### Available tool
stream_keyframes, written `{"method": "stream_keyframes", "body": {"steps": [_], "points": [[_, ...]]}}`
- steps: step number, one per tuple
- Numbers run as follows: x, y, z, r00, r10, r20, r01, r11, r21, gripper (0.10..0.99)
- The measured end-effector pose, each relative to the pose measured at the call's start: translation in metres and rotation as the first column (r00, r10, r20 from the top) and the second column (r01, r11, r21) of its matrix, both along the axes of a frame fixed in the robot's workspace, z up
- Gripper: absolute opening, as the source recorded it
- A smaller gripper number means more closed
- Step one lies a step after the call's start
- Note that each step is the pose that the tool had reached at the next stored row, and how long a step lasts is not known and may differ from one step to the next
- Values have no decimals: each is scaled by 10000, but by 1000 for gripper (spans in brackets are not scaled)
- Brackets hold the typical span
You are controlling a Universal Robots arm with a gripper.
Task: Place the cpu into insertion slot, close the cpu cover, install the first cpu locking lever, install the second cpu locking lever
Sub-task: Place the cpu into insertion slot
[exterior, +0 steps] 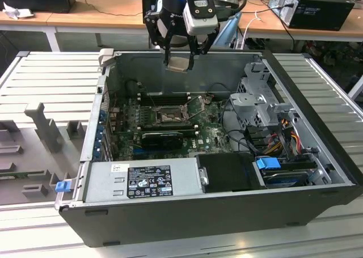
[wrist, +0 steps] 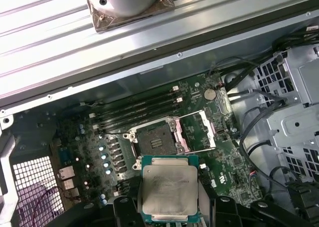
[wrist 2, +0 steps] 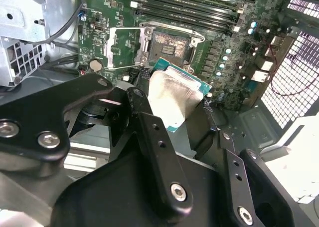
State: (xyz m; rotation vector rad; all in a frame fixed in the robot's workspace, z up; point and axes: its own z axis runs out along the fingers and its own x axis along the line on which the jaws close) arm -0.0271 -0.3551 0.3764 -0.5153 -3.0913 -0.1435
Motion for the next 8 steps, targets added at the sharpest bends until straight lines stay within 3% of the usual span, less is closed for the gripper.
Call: {"method": "stream_keyframes", "body": {"steps": [8], "points": [[0, 0, -1, 9975, -711, -1, 711, 9975, -7, 537]]}}
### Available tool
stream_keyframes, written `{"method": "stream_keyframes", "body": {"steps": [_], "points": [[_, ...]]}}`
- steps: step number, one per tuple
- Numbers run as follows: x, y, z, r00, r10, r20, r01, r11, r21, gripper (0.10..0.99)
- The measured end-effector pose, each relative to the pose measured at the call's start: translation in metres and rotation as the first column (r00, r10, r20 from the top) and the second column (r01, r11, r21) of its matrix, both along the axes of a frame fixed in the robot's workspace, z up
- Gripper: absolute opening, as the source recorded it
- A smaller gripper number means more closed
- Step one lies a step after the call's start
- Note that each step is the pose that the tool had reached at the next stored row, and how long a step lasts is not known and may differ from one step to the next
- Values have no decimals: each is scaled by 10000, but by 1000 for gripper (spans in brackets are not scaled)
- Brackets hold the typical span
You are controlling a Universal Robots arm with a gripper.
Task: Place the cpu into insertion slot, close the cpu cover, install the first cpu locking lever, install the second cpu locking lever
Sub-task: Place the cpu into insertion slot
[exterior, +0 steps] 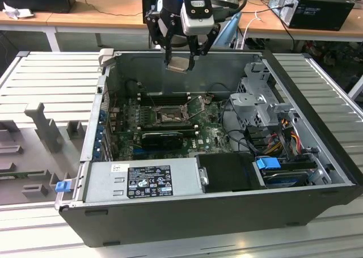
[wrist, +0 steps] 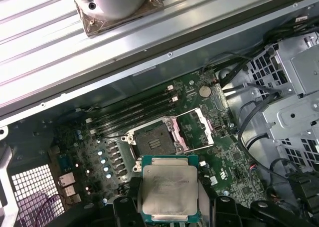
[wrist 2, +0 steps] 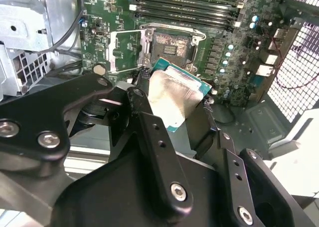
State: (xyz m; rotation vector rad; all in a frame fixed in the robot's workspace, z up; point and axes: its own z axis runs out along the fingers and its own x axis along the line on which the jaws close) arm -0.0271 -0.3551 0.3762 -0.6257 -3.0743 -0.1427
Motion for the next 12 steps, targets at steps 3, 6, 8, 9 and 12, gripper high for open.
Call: {"method": "stream_keyframes", "body": {"steps": [3, 6, 8, 9, 12], "points": [[0, 0, 0, 9998, -217, 0, 217, 9998, 0, 537], [0, 0, -1, 9992, -392, 0, 392, 9992, 0, 537], [0, 0, -1, 9985, -547, 0, 547, 9985, 0, 537], [0, 0, -1, 9982, -599, 0, 599, 9982, 0, 537], [0, 0, -2, 9963, -856, 0, 856, 9963, 0, 537]]}}
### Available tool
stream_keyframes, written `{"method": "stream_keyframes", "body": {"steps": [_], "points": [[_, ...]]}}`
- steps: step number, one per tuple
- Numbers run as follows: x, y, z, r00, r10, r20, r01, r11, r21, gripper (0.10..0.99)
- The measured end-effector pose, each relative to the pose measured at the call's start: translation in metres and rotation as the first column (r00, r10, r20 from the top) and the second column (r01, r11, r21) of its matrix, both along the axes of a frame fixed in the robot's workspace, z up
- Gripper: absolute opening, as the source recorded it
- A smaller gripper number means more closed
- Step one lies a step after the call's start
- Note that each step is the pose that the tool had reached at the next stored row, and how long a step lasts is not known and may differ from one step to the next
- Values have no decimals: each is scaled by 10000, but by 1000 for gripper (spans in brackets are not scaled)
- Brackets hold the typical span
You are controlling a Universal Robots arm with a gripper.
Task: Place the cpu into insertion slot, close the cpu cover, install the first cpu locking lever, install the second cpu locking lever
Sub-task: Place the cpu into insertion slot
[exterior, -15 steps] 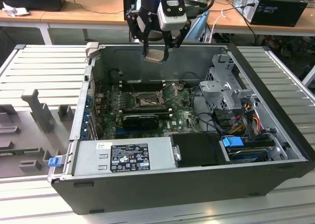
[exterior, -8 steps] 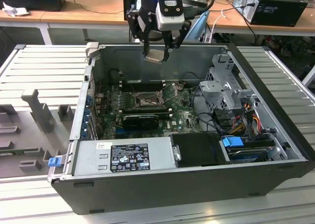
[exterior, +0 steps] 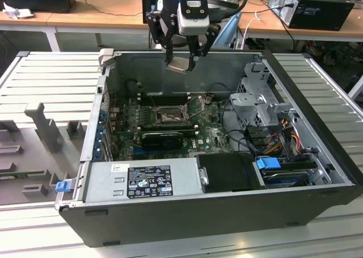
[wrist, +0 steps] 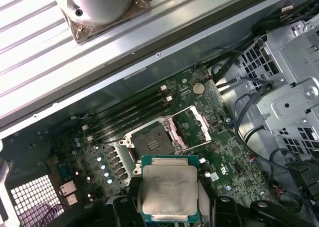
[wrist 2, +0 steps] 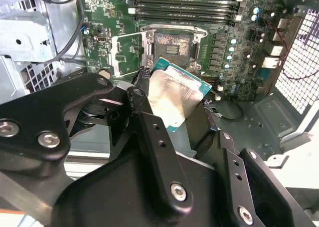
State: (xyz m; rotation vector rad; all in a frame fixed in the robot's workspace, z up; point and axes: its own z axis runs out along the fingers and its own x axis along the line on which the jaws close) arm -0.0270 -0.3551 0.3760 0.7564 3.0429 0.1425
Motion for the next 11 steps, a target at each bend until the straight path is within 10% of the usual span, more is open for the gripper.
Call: {"method": "stream_keyframes", "body": {"steps": [11], "points": [[0, 0, -4, 9949, -1004, 0, 1004, 9949, 1, 537]]}}
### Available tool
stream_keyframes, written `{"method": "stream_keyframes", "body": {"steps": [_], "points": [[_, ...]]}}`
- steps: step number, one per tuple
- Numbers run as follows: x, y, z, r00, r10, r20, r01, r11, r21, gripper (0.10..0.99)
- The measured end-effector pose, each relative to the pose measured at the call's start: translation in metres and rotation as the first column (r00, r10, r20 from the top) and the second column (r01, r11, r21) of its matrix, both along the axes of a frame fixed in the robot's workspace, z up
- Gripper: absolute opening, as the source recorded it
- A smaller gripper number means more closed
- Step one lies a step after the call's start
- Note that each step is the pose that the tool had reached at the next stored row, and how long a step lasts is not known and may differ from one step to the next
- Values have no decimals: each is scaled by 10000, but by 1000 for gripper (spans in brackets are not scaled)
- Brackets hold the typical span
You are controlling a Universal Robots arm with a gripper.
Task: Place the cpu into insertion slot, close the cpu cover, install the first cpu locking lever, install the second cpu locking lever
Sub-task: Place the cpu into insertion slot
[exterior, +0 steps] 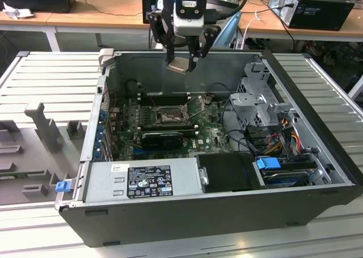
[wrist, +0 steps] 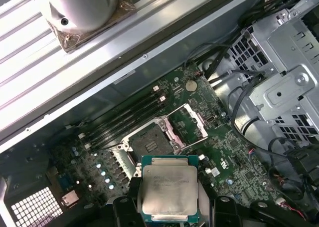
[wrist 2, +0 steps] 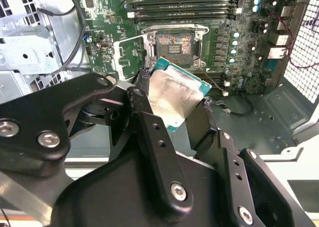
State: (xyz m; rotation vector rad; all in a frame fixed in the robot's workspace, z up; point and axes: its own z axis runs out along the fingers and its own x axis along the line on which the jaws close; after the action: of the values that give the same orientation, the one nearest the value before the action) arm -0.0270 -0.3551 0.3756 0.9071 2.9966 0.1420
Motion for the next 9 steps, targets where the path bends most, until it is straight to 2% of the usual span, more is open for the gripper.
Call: {"method": "stream_keyframes", "body": {"steps": [9], "points": [[0, 0, -6, 9964, -853, -1, 853, 9964, 0, 537]]}}
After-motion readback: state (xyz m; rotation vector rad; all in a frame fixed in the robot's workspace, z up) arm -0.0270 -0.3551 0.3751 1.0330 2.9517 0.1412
